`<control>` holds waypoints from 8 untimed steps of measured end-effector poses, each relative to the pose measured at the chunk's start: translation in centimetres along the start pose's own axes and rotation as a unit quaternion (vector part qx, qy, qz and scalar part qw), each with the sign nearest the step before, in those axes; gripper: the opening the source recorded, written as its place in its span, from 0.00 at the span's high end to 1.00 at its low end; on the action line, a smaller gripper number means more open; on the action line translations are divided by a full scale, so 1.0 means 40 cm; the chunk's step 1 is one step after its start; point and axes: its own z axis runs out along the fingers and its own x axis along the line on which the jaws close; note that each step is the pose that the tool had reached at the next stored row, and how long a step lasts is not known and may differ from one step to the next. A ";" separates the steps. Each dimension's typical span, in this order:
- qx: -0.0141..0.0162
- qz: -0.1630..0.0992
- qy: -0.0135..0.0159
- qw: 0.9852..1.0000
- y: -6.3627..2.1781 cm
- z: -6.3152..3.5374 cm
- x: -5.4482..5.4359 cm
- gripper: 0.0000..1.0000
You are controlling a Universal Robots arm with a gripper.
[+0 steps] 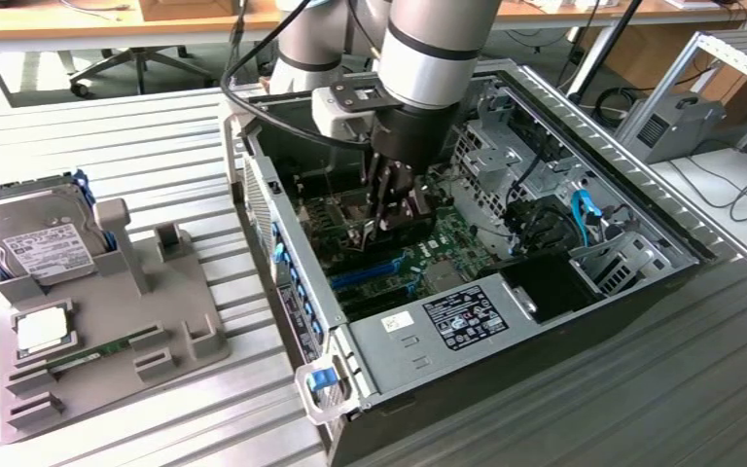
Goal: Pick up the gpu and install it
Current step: 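Insert the gpu into the slot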
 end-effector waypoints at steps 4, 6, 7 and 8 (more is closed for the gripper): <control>0.000 0.000 0.000 1.000 0.001 0.014 0.000 0.74; 0.000 0.000 0.000 1.000 0.001 0.019 0.001 0.74; 0.000 0.000 0.000 1.000 0.001 0.022 0.001 0.74; 0.000 0.000 -0.001 1.000 0.001 0.025 0.001 0.74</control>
